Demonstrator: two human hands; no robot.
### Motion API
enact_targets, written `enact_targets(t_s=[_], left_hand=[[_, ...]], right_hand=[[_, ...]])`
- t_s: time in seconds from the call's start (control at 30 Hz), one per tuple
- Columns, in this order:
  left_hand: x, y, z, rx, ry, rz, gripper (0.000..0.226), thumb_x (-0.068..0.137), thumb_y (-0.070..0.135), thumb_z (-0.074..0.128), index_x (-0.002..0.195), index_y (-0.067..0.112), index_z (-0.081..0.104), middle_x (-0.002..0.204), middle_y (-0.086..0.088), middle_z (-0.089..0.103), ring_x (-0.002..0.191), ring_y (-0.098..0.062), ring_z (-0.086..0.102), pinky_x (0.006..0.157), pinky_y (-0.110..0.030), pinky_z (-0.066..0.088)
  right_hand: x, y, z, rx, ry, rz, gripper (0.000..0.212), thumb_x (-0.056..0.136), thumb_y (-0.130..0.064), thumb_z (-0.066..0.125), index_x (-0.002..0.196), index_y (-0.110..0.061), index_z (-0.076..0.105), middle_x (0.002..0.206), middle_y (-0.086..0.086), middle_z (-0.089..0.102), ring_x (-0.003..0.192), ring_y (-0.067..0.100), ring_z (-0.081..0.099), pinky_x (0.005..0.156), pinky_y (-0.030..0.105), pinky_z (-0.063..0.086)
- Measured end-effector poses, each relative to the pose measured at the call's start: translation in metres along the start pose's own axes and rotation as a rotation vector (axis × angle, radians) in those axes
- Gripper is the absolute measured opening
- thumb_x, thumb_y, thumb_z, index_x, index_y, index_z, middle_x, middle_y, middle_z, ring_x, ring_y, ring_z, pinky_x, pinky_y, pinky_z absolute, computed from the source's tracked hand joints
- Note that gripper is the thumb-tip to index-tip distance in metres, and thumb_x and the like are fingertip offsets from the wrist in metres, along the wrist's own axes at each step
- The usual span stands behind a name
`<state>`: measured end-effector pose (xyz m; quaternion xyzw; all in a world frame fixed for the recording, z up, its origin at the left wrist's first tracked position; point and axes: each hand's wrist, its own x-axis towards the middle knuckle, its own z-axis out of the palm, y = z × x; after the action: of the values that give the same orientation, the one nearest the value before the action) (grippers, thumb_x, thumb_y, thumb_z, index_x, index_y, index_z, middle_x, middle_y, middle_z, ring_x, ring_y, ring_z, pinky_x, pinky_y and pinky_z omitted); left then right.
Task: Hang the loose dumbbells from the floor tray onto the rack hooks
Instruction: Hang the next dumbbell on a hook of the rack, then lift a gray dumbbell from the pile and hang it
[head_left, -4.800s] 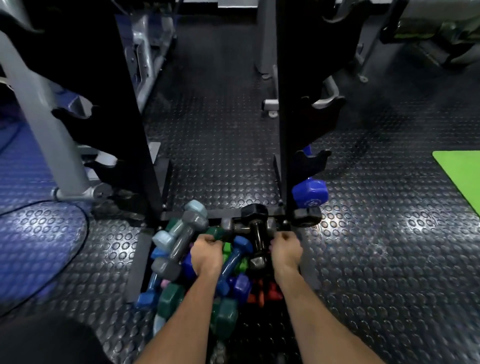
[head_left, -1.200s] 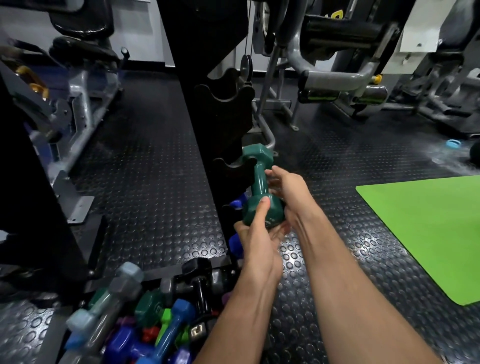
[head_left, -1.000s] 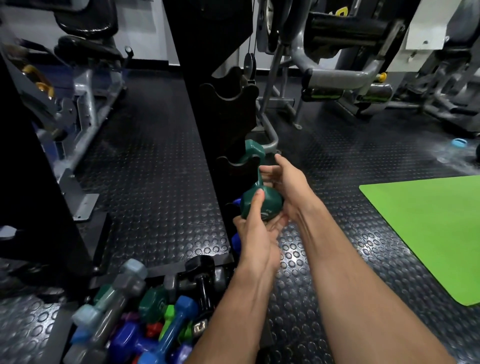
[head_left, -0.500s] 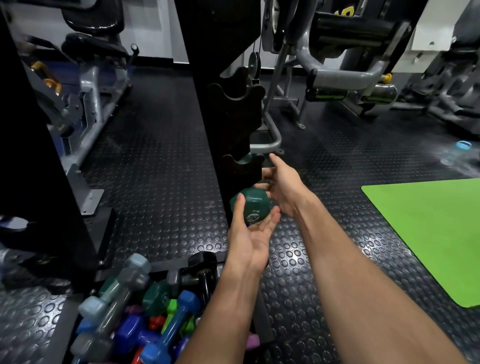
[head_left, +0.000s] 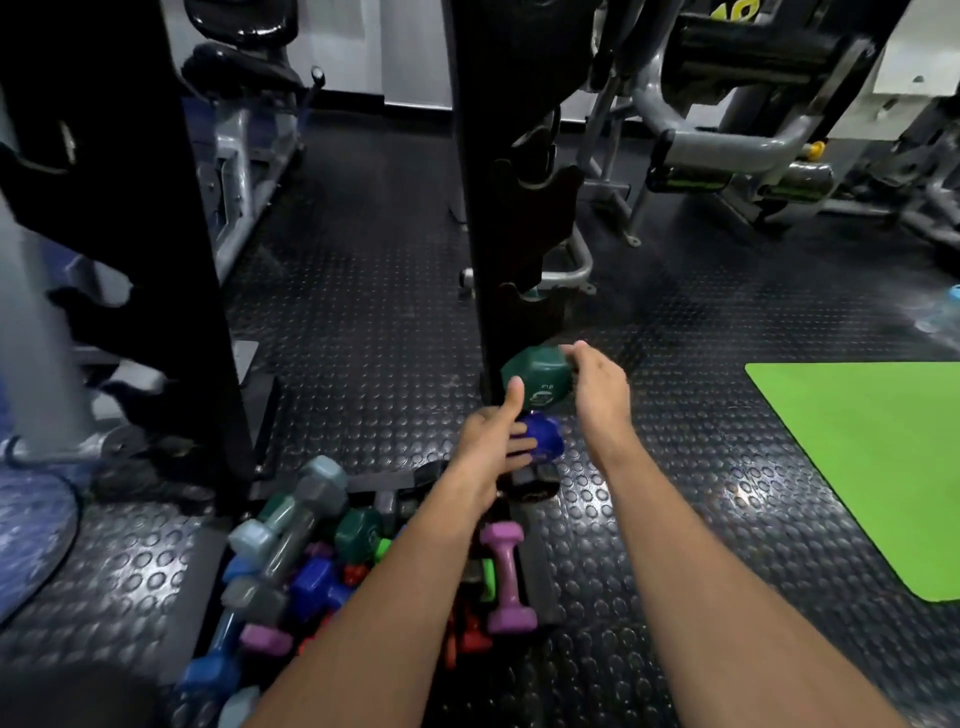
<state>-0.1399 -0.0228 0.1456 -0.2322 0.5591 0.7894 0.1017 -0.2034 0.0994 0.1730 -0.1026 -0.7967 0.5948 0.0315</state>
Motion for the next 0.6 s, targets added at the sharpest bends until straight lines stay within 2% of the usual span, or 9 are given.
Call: enact_targets(t_s=[0.07, 0.13, 0.23, 0.3, 0.37, 0.43, 0.5, 0.6], left_hand=[[-0.006, -0.011, -0.022, 0.114, -0.004, -0.014, 0.054, 0.09, 0.066, 0.058, 0.108, 0.015, 0.064, 0.106, -0.009, 0.072, 0.095, -0.025, 0.074, 0.085, -0.042, 0.062], [-0.011, -0.027, -0.049, 0.238, 0.012, -0.04, 0.041, 0.094, 0.062, 0.057, 0.101, 0.022, 0.063, 0.107, -0.007, 0.073, 0.095, -0.022, 0.072, 0.088, -0.042, 0.059], [-0.011, -0.054, -0.091, 0.493, 0.137, -0.076, 0.028, 0.096, 0.051, 0.062, 0.087, 0.024, 0.062, 0.103, -0.009, 0.074, 0.094, -0.023, 0.069, 0.091, -0.043, 0.056], [-0.013, -0.067, -0.12, 0.639, 0.232, -0.099, 0.026, 0.095, 0.041, 0.065, 0.082, 0.019, 0.065, 0.094, -0.009, 0.072, 0.097, -0.027, 0.069, 0.089, -0.039, 0.054], [-0.018, -0.076, -0.147, 0.729, 0.308, -0.102, 0.023, 0.093, 0.036, 0.067, 0.092, 0.014, 0.073, 0.101, -0.012, 0.073, 0.104, -0.031, 0.068, 0.086, -0.035, 0.051], [-0.024, -0.081, -0.174, 0.774, 0.397, -0.132, 0.026, 0.092, 0.034, 0.066, 0.104, 0.013, 0.074, 0.112, -0.013, 0.073, 0.111, -0.033, 0.066, 0.087, -0.033, 0.049], [-0.027, -0.084, -0.198, 0.747, 0.505, -0.151, 0.024, 0.093, 0.032, 0.064, 0.106, 0.016, 0.074, 0.117, -0.012, 0.072, 0.113, -0.033, 0.065, 0.091, -0.033, 0.049], [-0.032, -0.089, -0.223, 0.64, 0.698, -0.139, 0.023, 0.095, 0.025, 0.059, 0.108, 0.011, 0.074, 0.118, -0.017, 0.072, 0.113, -0.037, 0.064, 0.085, -0.033, 0.046]], right_hand=[[-0.023, 0.018, 0.008, -0.04, 0.202, -0.003, 0.033, 0.103, -0.039, 0.048, 0.117, -0.021, 0.073, 0.117, -0.001, 0.069, 0.107, 0.016, 0.062, 0.092, 0.033, 0.045], [-0.048, 0.031, 0.018, -0.043, 0.345, 0.048, 0.027, 0.104, -0.029, 0.05, 0.121, -0.016, 0.067, 0.118, -0.001, 0.06, 0.102, 0.014, 0.054, 0.087, 0.027, 0.037], [-0.081, 0.056, 0.038, -0.043, 0.424, 0.181, 0.021, 0.099, -0.017, 0.056, 0.118, -0.013, 0.063, 0.115, 0.001, 0.057, 0.1, 0.018, 0.054, 0.088, 0.031, 0.039], [-0.097, 0.08, 0.058, -0.033, 0.364, 0.24, 0.015, 0.095, -0.02, 0.061, 0.11, -0.019, 0.06, 0.111, 0.003, 0.065, 0.103, 0.027, 0.064, 0.096, 0.042, 0.048], [-0.113, 0.093, 0.079, -0.005, 0.259, 0.294, 0.014, 0.094, -0.023, 0.062, 0.107, -0.021, 0.061, 0.103, 0.003, 0.069, 0.099, 0.029, 0.067, 0.094, 0.046, 0.053], [-0.128, 0.098, 0.1, -0.016, 0.107, 0.32, 0.016, 0.096, -0.024, 0.06, 0.11, -0.017, 0.066, 0.097, 0.001, 0.069, 0.096, 0.026, 0.066, 0.091, 0.031, 0.053], [-0.137, 0.099, 0.126, -0.09, -0.077, 0.311, 0.015, 0.098, -0.025, 0.058, 0.103, -0.017, 0.07, 0.095, 0.004, 0.07, 0.097, 0.025, 0.066, 0.086, 0.018, 0.048], [-0.144, 0.1, 0.167, -0.153, -0.328, 0.295, 0.014, 0.093, -0.031, 0.062, 0.096, -0.023, 0.074, 0.098, 0.006, 0.076, 0.1, 0.029, 0.071, 0.092, 0.035, 0.056]])
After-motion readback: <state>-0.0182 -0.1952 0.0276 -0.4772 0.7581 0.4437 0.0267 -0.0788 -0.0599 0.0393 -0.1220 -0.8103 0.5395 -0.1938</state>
